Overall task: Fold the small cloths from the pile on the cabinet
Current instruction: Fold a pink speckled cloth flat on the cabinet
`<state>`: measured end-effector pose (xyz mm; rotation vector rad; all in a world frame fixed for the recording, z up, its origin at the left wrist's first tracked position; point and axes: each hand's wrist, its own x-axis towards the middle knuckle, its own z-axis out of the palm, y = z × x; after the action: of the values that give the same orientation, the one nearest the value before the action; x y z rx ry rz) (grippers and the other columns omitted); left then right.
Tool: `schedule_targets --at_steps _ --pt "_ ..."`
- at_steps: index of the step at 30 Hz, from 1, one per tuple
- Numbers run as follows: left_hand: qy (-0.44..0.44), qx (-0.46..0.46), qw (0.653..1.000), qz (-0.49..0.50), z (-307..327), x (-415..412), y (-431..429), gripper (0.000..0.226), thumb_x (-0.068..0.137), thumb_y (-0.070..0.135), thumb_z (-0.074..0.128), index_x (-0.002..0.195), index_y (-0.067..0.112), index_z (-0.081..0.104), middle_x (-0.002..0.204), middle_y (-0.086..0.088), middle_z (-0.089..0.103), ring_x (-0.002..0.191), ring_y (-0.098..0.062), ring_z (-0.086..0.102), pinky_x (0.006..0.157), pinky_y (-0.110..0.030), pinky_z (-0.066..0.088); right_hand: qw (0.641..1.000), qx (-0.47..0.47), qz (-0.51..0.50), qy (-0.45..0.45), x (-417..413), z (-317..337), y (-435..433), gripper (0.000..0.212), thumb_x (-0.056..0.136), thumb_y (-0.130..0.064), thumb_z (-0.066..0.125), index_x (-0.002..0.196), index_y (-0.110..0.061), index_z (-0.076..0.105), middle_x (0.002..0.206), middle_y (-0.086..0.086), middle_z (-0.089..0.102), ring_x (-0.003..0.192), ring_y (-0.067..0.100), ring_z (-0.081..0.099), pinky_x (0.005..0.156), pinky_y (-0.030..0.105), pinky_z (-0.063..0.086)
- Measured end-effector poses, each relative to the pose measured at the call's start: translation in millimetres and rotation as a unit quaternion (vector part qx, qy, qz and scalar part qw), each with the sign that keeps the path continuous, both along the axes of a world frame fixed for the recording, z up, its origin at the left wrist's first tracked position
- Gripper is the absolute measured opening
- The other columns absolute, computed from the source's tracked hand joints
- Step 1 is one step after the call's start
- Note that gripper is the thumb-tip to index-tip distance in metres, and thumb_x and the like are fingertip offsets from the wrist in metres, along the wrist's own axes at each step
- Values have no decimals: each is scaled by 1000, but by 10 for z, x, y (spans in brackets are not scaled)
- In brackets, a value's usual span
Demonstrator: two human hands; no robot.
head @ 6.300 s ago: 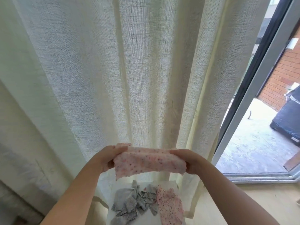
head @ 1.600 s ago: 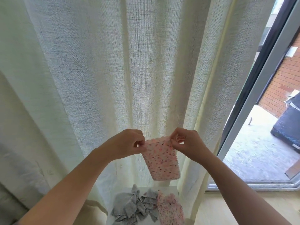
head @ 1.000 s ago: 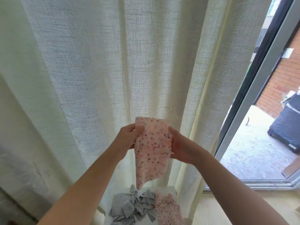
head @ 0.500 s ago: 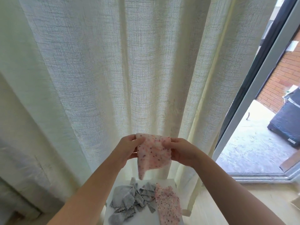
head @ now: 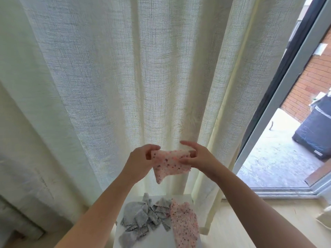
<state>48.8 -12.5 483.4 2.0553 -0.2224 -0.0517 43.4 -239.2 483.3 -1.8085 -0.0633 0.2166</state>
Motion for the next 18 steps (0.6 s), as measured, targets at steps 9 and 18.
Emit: schedule_targets --at_steps 9,18 --pt "-136 137 977 -91 34 52 14 18 98 24 52 99 21 70 99 14 49 87 -2 55 77 -16 47 939 -300 75 -152 -86 130 17 21 83 -40 74 100 -32 67 108 -14 55 100 0 53 88 18 40" --pt "-109 26 990 -89 70 -115 37 35 87 32 70 103 37 39 102 21 61 101 12 55 79 -1 38 977 -159 47 -134 -97 182 54 12 94 -21 63 83 -23 66 75 -9 68 71 10 66 67 23 50"
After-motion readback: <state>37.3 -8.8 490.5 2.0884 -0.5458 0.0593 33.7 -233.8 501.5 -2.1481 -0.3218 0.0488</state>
